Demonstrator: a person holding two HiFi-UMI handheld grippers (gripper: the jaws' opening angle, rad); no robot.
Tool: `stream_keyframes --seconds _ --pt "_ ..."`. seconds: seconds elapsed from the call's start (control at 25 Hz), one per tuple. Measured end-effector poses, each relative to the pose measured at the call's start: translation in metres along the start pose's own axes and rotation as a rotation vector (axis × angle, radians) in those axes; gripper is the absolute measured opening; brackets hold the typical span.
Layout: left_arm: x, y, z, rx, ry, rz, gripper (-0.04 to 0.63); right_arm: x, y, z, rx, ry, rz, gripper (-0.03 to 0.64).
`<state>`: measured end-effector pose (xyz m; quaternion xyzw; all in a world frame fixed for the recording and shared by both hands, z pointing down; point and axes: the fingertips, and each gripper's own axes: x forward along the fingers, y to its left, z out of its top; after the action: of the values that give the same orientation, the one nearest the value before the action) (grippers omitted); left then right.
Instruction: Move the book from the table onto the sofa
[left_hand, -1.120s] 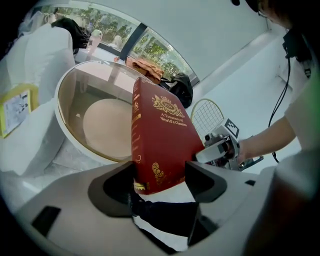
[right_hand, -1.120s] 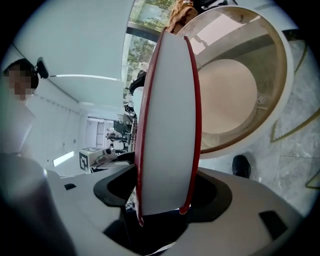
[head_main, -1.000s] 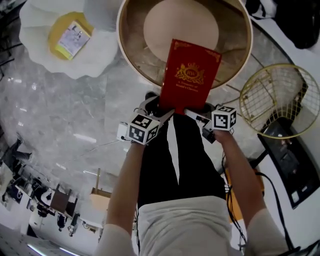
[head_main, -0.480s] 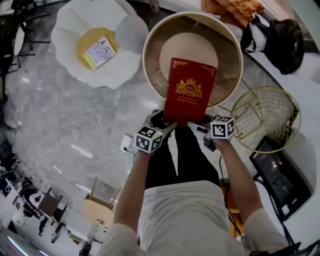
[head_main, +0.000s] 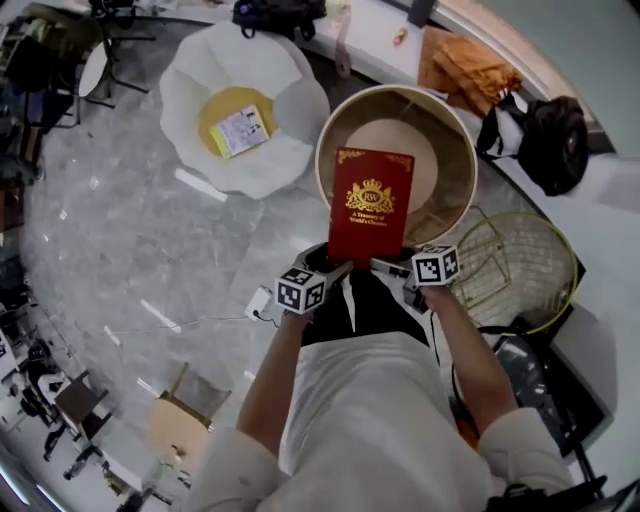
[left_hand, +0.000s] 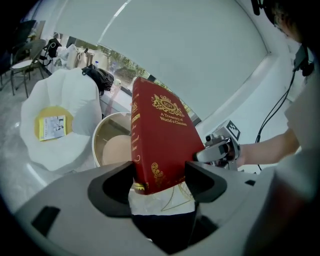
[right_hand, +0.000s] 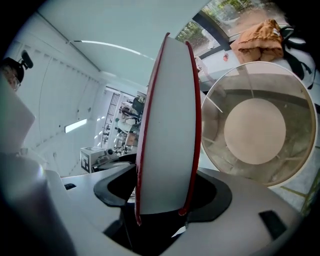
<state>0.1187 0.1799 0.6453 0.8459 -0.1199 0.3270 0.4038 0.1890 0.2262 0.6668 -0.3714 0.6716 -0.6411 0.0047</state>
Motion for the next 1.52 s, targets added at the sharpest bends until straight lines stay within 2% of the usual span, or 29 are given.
stream_keyframes --seconds 0.36,0.64,1.52 --pt "-0.043 -0.001 0.031 -0.029 -0.083 0.022 0.319 0.004 0.051 0.029 -0.060 0.057 0.006 0.322" --pt "-0.084 0.035 0.043 -0.075 -0.139 0.010 0.319 0.046 0.087 0.047 -0.088 0.073 -0.002 0.322" --pt "-0.225 0.164 0.099 -0.001 -0.120 -0.017 0.319 0.198 0.203 0.094 -0.101 0.032 -0.008 0.321"
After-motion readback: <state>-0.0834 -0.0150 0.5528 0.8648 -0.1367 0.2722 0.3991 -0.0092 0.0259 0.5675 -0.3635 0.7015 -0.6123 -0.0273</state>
